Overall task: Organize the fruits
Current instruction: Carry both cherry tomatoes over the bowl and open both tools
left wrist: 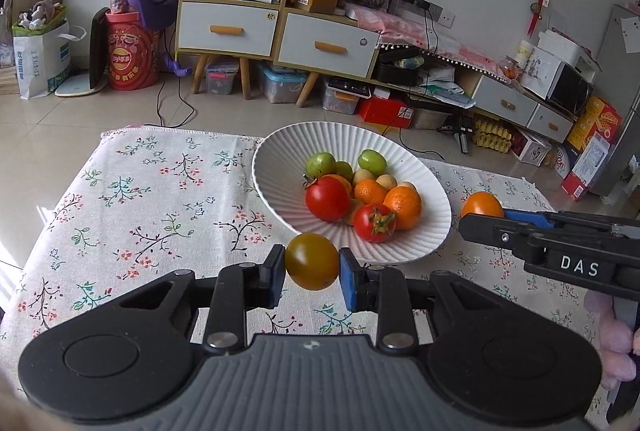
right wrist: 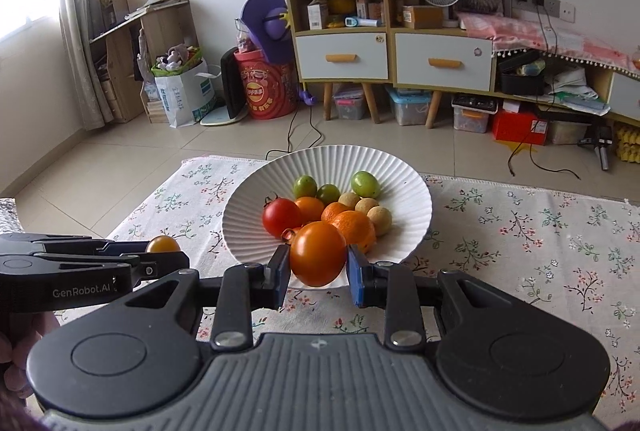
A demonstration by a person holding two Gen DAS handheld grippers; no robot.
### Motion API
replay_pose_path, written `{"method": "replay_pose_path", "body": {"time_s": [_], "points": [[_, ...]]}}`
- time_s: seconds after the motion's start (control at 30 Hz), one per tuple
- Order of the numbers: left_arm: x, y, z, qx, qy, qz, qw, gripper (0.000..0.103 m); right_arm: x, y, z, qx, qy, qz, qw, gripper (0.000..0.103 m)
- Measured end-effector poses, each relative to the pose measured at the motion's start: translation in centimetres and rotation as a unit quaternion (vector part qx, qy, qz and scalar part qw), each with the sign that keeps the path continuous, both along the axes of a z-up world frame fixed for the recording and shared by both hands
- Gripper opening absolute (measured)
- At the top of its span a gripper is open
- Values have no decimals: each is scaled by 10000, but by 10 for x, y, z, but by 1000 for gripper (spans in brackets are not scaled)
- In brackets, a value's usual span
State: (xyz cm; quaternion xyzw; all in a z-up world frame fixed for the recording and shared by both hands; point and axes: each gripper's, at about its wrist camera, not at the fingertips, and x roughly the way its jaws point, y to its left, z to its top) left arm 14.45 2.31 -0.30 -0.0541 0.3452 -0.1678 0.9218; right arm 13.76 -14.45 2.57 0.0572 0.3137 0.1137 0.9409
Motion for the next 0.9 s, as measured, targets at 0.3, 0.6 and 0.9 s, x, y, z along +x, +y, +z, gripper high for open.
{"method": "replay_pose_path", "body": {"time_s": [0.3,0.6,0.9], "points": [[26,-7,3,-246,-60,61,9997,28,24,-18,-12,109,154,-300,9994,27],[69,-7,-6,-510,159,178,9984,28,46,-30,-19,249,178,-238,9992,27],[90,-17,-19,-431,337,72,9985,28,71,-40,-33,437,249,-336,9982,27]]}}
